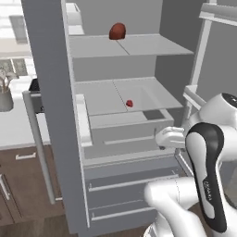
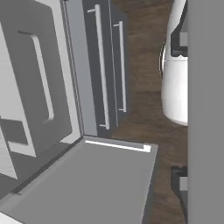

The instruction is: Take the strawberry from the fridge and place it on top of the pancake, located on the dining counter.

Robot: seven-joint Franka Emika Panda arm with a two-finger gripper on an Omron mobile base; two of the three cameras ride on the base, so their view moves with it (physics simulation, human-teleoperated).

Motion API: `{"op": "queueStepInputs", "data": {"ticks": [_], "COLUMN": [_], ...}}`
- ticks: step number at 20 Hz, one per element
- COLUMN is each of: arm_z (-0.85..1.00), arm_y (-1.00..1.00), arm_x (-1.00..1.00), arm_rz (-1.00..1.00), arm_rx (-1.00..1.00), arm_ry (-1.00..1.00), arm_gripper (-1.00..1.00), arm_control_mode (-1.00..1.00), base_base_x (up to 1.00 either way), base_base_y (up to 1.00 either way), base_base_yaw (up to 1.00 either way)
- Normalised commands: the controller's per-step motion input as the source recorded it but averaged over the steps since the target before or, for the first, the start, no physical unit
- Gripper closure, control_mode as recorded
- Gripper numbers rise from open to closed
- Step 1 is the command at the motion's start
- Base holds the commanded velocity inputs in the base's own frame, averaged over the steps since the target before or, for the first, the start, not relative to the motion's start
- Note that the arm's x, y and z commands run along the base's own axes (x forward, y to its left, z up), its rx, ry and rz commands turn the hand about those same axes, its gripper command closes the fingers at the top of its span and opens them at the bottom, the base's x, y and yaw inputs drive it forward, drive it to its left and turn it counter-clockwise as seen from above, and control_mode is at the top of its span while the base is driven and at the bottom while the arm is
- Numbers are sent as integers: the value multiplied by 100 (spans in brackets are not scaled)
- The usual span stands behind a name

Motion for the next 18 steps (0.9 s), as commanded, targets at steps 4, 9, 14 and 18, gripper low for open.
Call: {"op": "queueStepInputs", "data": {"ticks": [4, 9, 14, 18], "arm_z": [0, 0, 0, 0], "arm_y": [0, 0, 0, 0], "arm_x": [0, 0, 0, 0], "arm_rz": [0, 0, 0, 0], "arm_rx": [0, 0, 0, 0], "arm_ry": [0, 0, 0, 0], "arm_gripper": [-100, -100, -100, -100], "arm_control_mode": [100, 100, 100, 100], "base_base_x": [74, 65, 67, 63], "base_base_y": [0, 0, 0, 0], "base_base_yaw": [0, 0, 0, 0]}}
